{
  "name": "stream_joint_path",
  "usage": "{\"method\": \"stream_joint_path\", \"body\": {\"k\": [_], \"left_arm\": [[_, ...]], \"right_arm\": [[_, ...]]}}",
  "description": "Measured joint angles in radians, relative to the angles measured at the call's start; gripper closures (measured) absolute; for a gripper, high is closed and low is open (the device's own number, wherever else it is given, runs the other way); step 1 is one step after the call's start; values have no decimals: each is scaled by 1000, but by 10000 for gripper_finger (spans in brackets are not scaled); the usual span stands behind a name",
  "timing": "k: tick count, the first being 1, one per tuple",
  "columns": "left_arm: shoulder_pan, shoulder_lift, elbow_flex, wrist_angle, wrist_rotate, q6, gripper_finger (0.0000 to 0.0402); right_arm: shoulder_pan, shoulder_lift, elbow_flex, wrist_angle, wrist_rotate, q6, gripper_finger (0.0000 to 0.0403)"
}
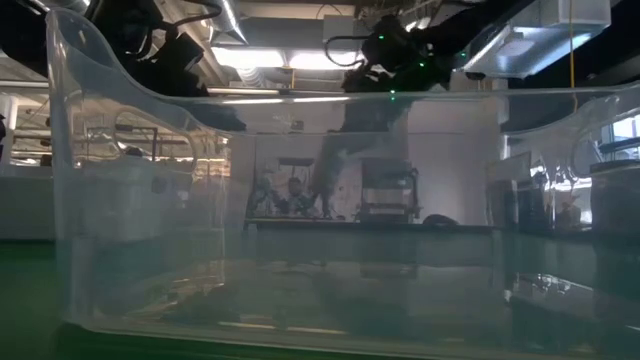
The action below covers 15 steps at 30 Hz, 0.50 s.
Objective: Sort spices by type
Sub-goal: Put the black spice bottle into the top transparent bin
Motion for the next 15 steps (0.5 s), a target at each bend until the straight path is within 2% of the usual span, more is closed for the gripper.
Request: {"method": "stream_joint_path", "body": {"k": [6, 15], "left_arm": [[0, 0, 0, 0, 0, 7, 121], [0, 0, 0, 12, 0, 14, 121]], "right_arm": [[24, 55, 39, -48, -10, -65, 195], [22, 98, 40, -79, -18, -71, 184]]}}
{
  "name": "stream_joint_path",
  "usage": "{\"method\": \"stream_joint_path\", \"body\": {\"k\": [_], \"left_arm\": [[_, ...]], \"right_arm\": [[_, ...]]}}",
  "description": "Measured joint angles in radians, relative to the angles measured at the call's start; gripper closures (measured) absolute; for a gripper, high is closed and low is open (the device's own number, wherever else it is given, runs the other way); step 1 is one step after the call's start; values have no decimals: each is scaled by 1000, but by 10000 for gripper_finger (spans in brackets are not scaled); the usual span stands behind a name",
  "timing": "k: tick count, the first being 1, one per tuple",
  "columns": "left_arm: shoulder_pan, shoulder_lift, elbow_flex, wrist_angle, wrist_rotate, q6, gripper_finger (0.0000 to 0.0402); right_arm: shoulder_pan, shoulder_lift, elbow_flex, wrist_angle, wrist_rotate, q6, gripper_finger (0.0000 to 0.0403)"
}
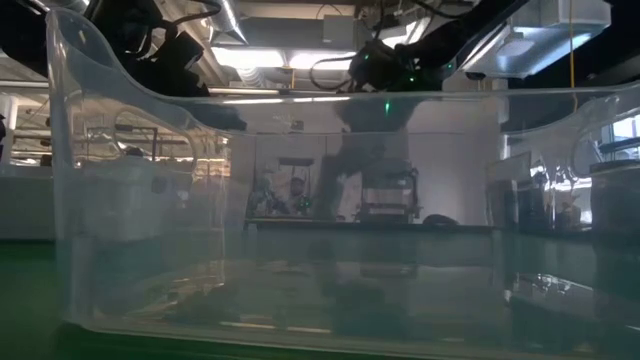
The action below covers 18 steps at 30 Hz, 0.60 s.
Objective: Sort spices by type
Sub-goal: Put the black spice bottle into the top transparent bin
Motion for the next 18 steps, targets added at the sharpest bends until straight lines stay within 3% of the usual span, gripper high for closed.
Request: {"method": "stream_joint_path", "body": {"k": [11, 18], "left_arm": [[0, 0, 0, -4, 0, -8, 121], [0, 0, 0, 19, 0, -33, 121]], "right_arm": [[7, 10, 0, -2, 45, 34, 93], [6, -98, 1, -140, 32, 4, 76]]}}
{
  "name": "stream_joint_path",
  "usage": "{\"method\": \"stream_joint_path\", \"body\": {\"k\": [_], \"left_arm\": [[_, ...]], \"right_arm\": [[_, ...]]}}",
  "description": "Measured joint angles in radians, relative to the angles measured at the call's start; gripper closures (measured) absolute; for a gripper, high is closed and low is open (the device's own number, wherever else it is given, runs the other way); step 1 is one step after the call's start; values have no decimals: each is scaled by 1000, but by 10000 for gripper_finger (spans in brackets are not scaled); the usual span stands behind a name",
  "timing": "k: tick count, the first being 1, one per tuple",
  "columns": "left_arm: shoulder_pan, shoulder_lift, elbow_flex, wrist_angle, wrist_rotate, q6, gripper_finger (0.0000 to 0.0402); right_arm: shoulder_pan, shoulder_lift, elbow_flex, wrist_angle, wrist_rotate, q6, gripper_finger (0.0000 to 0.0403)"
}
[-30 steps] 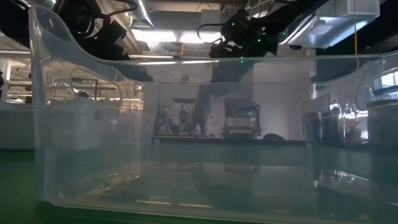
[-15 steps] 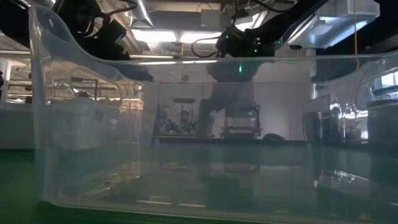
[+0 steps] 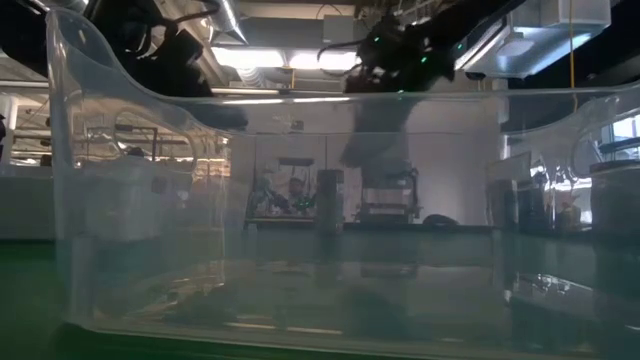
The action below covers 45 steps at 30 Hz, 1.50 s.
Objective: Sort spices by type
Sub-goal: Put the black spice bottle into the top transparent bin
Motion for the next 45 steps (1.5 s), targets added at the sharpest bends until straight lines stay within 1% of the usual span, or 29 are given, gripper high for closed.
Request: {"method": "stream_joint_path", "body": {"k": [3, 5, 8, 11, 13, 18, 23, 27, 32, 35, 42, 45], "left_arm": [[4, 0, 0, 7, 2, -1, 121], [14, 0, 0, 8, 15, -6, 121], [49, 0, 1, 7, 91, -29, 121], [99, 0, 16, 7, 113, -53, 121], [132, 2, 36, 1, 123, -54, 121], [197, 61, 98, -4, 228, -59, 121], [251, 173, 203, -114, 279, -63, 121], [276, 268, 298, -197, 363, -78, 121], [277, 348, 387, -281, 375, -80, 121], [271, 370, 410, -296, 375, -72, 121], [271, 370, 431, -279, 377, -49, 121], [272, 386, 431, -242, 432, -61, 121]], "right_arm": [[0, -60, -6, -128, -1, -32, 78], [0, -103, -50, -140, -6, -49, 78], [-1, -141, -160, -51, -26, -73, 79], [-16, -151, -258, 67, -17, -92, 79], [-41, -152, -305, 157, -4, -104, 79], [-104, -151, -384, 275, 3, -102, 79], [-120, -151, -430, 356, -10, -82, 79], [-118, -150, -445, 387, -14, -89, 79], [-119, -151, -445, 389, -14, -105, 79], [-119, -151, -445, 386, -14, -105, 79], [-118, -150, -445, 384, -14, -105, 79], [-118, -150, -445, 390, -14, -88, 79]]}}
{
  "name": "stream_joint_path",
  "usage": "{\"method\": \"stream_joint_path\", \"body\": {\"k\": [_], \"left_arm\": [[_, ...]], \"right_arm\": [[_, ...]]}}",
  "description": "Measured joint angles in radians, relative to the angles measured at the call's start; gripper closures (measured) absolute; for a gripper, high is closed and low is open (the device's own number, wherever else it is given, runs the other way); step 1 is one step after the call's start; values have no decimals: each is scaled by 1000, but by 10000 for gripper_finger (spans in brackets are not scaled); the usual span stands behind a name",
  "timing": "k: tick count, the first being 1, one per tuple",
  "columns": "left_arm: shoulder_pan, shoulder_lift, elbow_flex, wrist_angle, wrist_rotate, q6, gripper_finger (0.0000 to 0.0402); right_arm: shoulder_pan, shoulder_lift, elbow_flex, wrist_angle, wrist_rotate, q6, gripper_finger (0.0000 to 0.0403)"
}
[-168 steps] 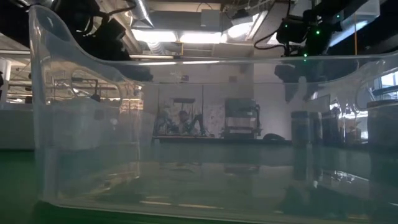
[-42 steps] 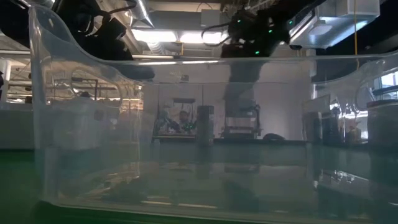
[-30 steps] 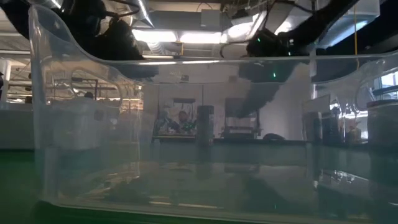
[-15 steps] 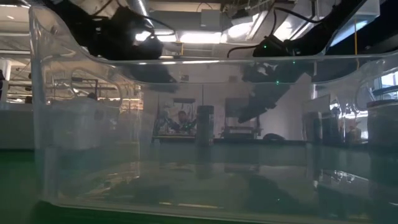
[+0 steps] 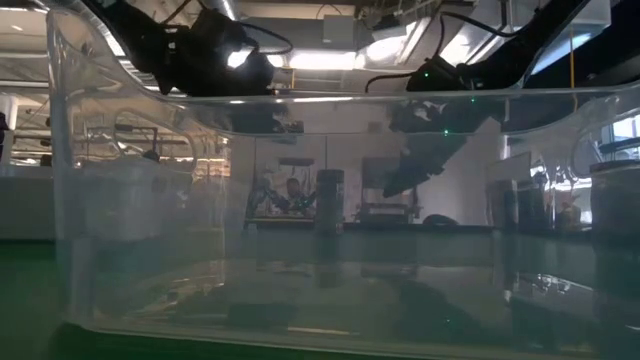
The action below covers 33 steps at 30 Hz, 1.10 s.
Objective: Sort spices by type
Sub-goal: Put the black spice bottle into the top transparent bin
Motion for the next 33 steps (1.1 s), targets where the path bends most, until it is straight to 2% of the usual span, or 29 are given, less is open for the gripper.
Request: {"method": "stream_joint_path", "body": {"k": [3, 9, 18, 23, 29, 33], "left_arm": [[-6, 41, 0, 77, 52, -15, 121], [-7, 175, 2, 297, 36, -39, 121], [-8, 334, 117, 296, 10, -18, 121], [-8, 401, 126, 289, -26, -6, 121], [-8, 430, 129, 293, -13, 14, 123], [-8, 440, 129, 310, 1, 47, 161]], "right_arm": [[0, 0, 0, 0, 0, 7, 79], [0, 0, 0, 4, 0, 8, 79], [0, 0, 0, 8, 0, 9, 79], [0, 0, 0, 6, 0, 9, 79], [0, 0, 0, 8, 0, 9, 79], [0, 0, 0, 9, 0, 9, 79]]}}
